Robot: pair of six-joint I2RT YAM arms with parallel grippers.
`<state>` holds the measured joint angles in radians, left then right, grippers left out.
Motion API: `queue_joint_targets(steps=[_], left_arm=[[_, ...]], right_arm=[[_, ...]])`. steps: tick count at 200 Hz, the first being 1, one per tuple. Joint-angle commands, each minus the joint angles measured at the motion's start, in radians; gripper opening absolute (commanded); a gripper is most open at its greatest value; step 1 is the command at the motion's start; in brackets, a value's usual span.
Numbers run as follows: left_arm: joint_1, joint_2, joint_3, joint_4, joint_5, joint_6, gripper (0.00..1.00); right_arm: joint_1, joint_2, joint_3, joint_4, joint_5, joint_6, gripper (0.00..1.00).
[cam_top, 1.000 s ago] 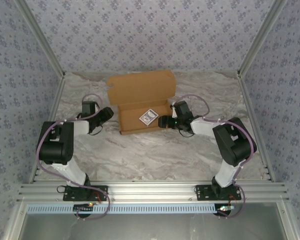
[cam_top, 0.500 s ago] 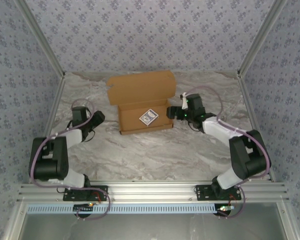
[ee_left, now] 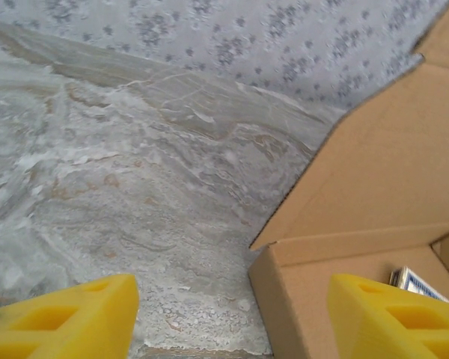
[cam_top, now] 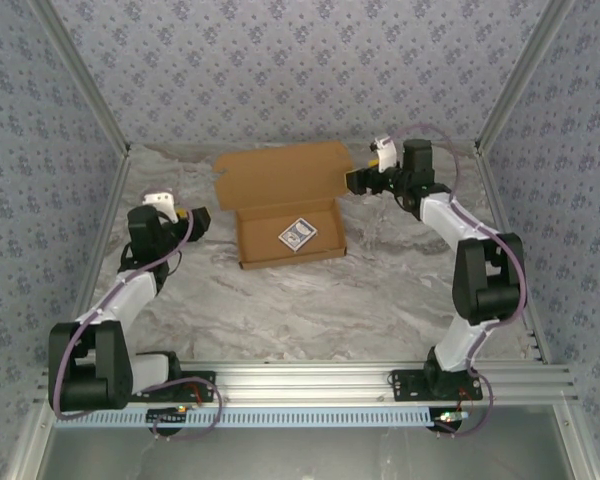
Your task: Fold the paper box
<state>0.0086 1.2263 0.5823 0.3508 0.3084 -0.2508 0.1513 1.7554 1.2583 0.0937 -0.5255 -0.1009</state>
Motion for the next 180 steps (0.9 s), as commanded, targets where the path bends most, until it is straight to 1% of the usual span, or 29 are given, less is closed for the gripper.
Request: queue_joint_targets(steps=[1,15,39,64,79,108,144,161,180], left_arm=[[-0.004,0.023,0.063,-0.003,0.091,0.129,0.67],[-0.005,0.048,0.093,-0.013,0.103,0.153,0.67],[-0.022,0.11,0.16,-0.03,0.117,0.196,0.67],[-0.029,0.184,0.232,-0.055,0.139,0.233,0.67],[-0.03,0.218,0.265,-0.049,0.164,0.238,0.67],[-0.038,0.28,0.334,-0.075,0.179,0.259,0.66],[-0.056,0.346,0.389,-0.073,0.221,0.262,0.6],[-0.061,0.378,0.412,-0.069,0.238,0.263,0.58],[-0.069,0.408,0.444,-0.073,0.257,0.254,0.51]], right_arm=[[-0.009,0.05,0.058,-0.035,-0.137,-0.164,0.83],[-0.01,0.066,0.053,0.001,-0.157,-0.209,0.82],[-0.02,0.097,0.06,0.054,-0.196,-0.223,0.79],[-0.018,0.134,0.098,0.054,-0.227,-0.232,0.76],[-0.012,0.155,0.124,0.049,-0.222,-0.242,0.73],[-0.003,0.192,0.178,0.009,-0.216,-0.264,0.67],[0.007,0.198,0.185,0.006,-0.214,-0.282,0.59],[0.013,0.201,0.188,0.0,-0.211,-0.285,0.51],[0.019,0.2,0.195,-0.012,-0.206,-0.288,0.43]])
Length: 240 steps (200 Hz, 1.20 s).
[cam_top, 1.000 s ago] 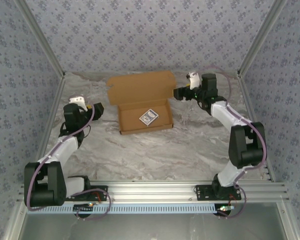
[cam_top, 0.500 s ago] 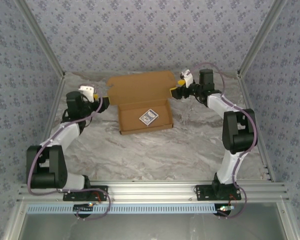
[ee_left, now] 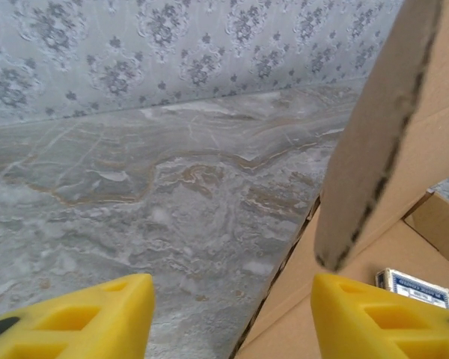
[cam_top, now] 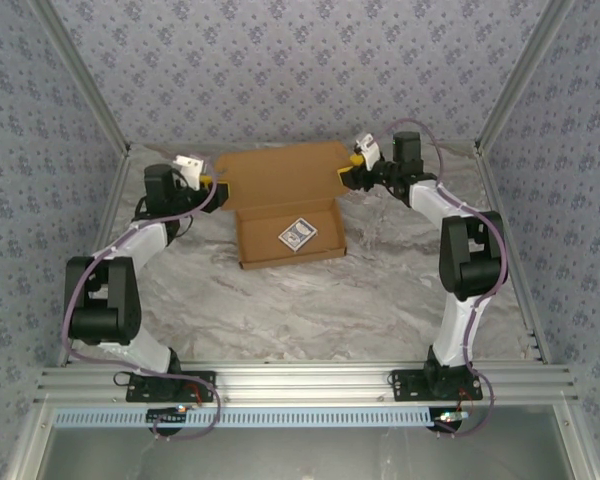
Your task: Fold the paper box
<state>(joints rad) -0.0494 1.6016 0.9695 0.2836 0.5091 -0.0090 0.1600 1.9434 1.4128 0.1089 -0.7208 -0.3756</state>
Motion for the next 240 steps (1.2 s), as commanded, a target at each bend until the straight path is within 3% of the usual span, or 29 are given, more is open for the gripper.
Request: queue_joint_targets(steps=[1,56,96,130,166,203,240], left_arm=[[-0.012,0.034,0.059,-0.006,0.057,0.011,0.51],[-0.037,0.046,0.069,0.006,0.018,-0.013,0.27],[-0.053,0.025,0.036,0.046,-0.114,-0.113,0.16],[-0.084,0.002,0.022,0.037,-0.227,-0.174,0.12],[-0.138,-0.026,-0.021,0.072,-0.424,-0.305,0.12],[-0.195,-0.038,-0.031,0.06,-0.652,-0.436,0.11],[-0.241,-0.028,-0.02,0.034,-0.791,-0.514,0.12]], right_arm=[[0.01,0.013,0.041,-0.028,-0.01,-0.014,0.43],[0.05,-0.01,0.042,-0.05,0.113,0.03,0.29],[0.12,-0.043,0.021,-0.07,0.405,0.125,0.24],[0.19,-0.075,-0.024,-0.051,0.642,0.28,0.2],[0.275,-0.077,-0.045,-0.037,0.872,0.405,0.18],[0.351,-0.076,-0.062,0.023,1.047,0.473,0.16],[0.393,-0.087,-0.09,0.098,1.163,0.507,0.15]])
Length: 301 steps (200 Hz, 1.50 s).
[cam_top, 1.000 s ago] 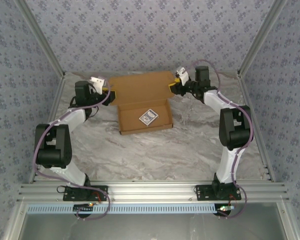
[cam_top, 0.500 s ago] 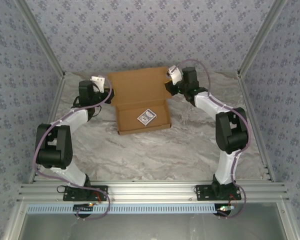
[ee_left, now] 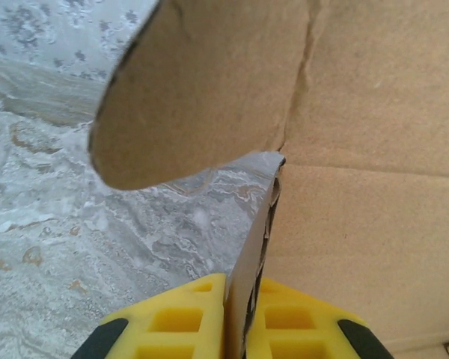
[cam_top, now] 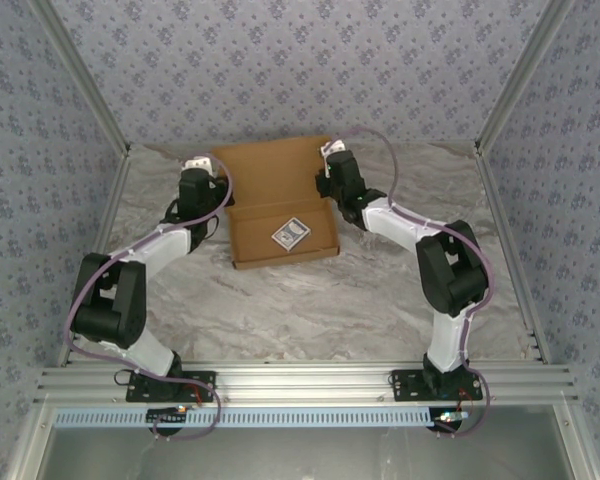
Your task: Fold the paper box
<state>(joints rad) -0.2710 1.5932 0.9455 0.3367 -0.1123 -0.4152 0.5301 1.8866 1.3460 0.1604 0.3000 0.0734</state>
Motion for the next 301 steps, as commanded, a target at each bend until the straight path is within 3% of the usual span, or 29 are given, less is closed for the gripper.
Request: queue_joint_targets(steps=[1,36,78,144,202,235,301], left_arm=[[-0.021,-0.019,0.004,-0.019,-0.172,-0.109,0.12],[-0.037,-0.023,-0.008,-0.018,-0.181,-0.134,0.16],[-0.036,-0.058,-0.027,-0.031,-0.116,-0.057,0.21],[-0.035,-0.025,0.003,-0.019,-0.047,-0.047,0.04],[-0.123,-0.038,-0.053,0.132,-0.28,-0.096,0.0],[-0.215,-0.018,-0.109,0.274,-0.429,-0.046,0.0],[-0.328,0.033,-0.211,0.508,-0.566,0.047,0.0]], right_arm=[[0.023,-0.03,-0.024,0.047,0.144,0.058,0.15],[0.035,-0.033,-0.036,0.076,0.175,0.057,0.15],[0.018,-0.056,-0.059,0.091,0.134,0.015,0.14],[0.021,-0.063,-0.06,0.109,0.108,0.041,0.13],[0.035,-0.097,-0.098,0.215,0.182,0.086,0.11],[0.038,-0.113,-0.185,0.3,0.193,0.08,0.1],[0.028,-0.16,-0.345,0.466,0.107,0.057,0.1]])
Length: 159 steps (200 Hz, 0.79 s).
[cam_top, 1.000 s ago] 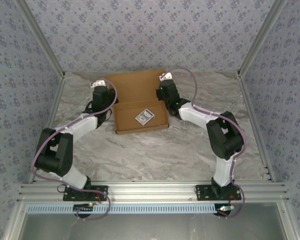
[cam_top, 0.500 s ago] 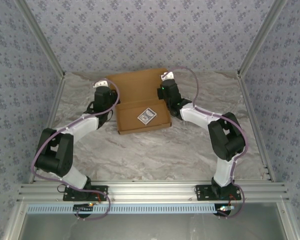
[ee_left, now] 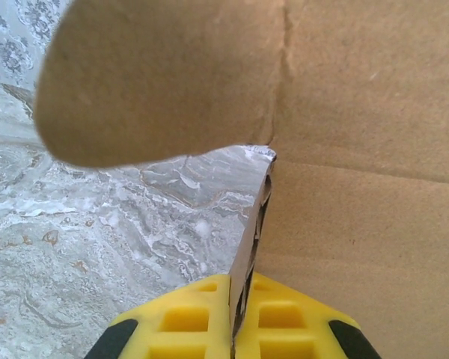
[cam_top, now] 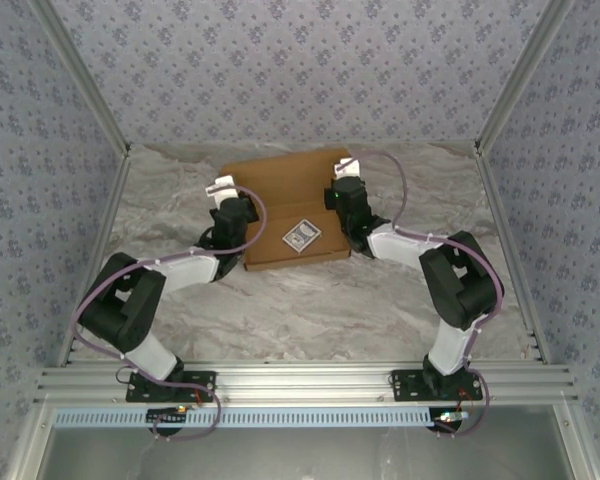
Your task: Fold the paper box
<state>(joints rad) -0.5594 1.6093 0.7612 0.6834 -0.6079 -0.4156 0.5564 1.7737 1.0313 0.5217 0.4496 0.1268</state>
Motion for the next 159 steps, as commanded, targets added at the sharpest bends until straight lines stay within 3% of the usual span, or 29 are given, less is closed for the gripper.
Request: queue_joint_targets(steps=[1,159], left_arm=[[-0.042,0.017,-0.029,0.163,-0.071,0.047,0.0],[-0.146,0.028,-0.307,0.362,-0.144,0.103,0.06]], right_arm=[[0.001,-0.048,-0.032,0.108,-0.044,0.003,0.1],[0.086,-0.123,-0.375,0.403,0.012,0.028,0.1]])
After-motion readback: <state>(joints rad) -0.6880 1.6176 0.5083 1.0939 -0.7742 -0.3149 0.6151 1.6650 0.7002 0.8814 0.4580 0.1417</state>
